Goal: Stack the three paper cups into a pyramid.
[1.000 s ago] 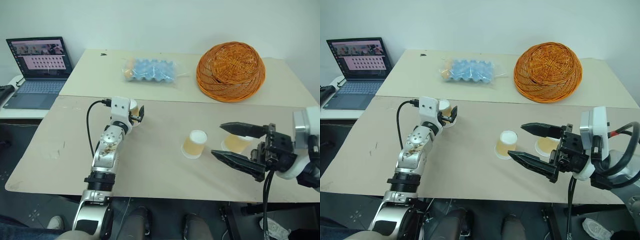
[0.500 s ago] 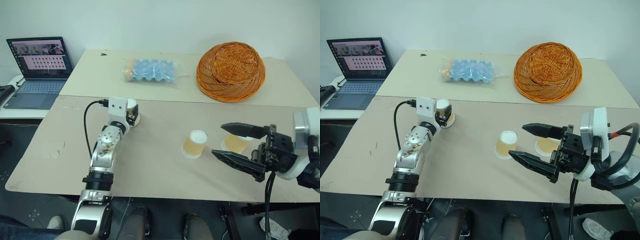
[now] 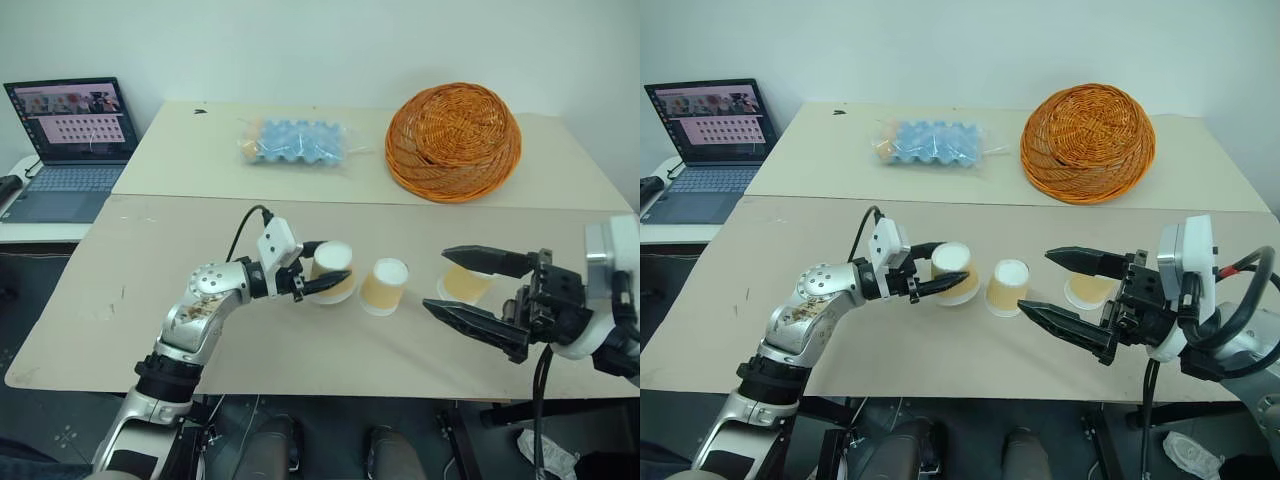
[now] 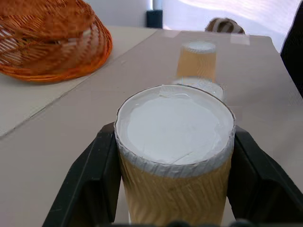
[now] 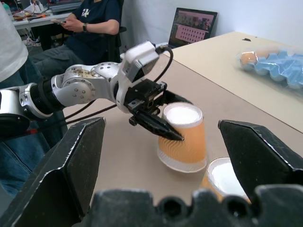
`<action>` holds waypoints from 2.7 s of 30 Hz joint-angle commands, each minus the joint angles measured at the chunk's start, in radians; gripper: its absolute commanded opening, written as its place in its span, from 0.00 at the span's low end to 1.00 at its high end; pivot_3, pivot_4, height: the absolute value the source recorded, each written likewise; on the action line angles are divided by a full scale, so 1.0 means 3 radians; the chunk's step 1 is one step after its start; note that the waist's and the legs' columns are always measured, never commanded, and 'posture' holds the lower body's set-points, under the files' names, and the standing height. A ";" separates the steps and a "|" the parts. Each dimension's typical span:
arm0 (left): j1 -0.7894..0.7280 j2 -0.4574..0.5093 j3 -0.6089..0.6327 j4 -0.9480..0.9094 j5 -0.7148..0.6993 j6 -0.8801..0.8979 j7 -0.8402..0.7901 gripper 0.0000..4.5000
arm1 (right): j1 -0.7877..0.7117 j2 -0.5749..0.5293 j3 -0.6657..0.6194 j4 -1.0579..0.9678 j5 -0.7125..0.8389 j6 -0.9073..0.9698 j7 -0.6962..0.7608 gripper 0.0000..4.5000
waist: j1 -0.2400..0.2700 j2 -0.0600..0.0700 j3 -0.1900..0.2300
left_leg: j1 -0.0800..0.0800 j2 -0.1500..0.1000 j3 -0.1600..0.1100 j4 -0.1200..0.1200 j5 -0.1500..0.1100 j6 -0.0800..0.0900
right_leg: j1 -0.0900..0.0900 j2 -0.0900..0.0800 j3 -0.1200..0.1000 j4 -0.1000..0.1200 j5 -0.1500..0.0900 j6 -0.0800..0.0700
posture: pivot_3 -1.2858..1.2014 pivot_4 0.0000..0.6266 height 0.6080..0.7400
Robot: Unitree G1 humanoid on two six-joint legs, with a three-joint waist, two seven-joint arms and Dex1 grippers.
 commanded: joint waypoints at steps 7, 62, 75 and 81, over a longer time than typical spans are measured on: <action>-0.0295 -0.0012 -0.0083 0.0426 0.0121 -0.0261 -0.0389 0.54 | 0.0171 0.0010 -0.0295 -0.0195 0.0075 -0.0076 -0.0104 1.00 | 0.0017 -0.0001 0.0000 | -0.0002 -0.0003 0.0000 0.0001 -0.0004 0.0007 | 0.0005 -0.0002 0.0001 -0.0005 -0.0001 0.0002 | 0.52 0.24 0.90; -0.0534 -0.0487 -0.0284 0.0825 0.0492 -0.0473 -0.0541 0.91 | 0.0263 -0.0010 -0.0452 -0.0258 0.0138 -0.0087 -0.0187 1.00 | 0.0031 -0.0001 0.0000 | -0.0001 -0.0003 -0.0003 0.0004 -0.0005 0.0010 | 0.0011 -0.0006 -0.0001 -0.0006 -0.0001 0.0002 | 0.52 0.24 0.90; -0.0379 -0.0320 -0.0185 0.0533 0.0383 -0.0251 -0.0573 0.99 | 0.0203 -0.0013 -0.0379 -0.0234 0.0152 -0.0088 -0.0155 1.00 | 0.0010 -0.0001 0.0000 | -0.0002 -0.0001 -0.0003 0.0002 -0.0005 0.0010 | 0.0007 -0.0005 0.0000 -0.0005 -0.0001 0.0002 | 0.52 0.24 0.90; -0.0142 -0.0132 -0.0099 0.0258 0.0310 -0.0045 -0.0549 0.99 | 0.0189 -0.0027 -0.0400 -0.0225 0.0182 -0.0080 -0.0126 1.00 | 0.0005 -0.0001 0.0000 | -0.0002 -0.0001 -0.0003 0.0002 -0.0005 0.0009 | 0.0006 -0.0005 0.0001 -0.0005 -0.0001 0.0002 | 0.52 0.24 0.90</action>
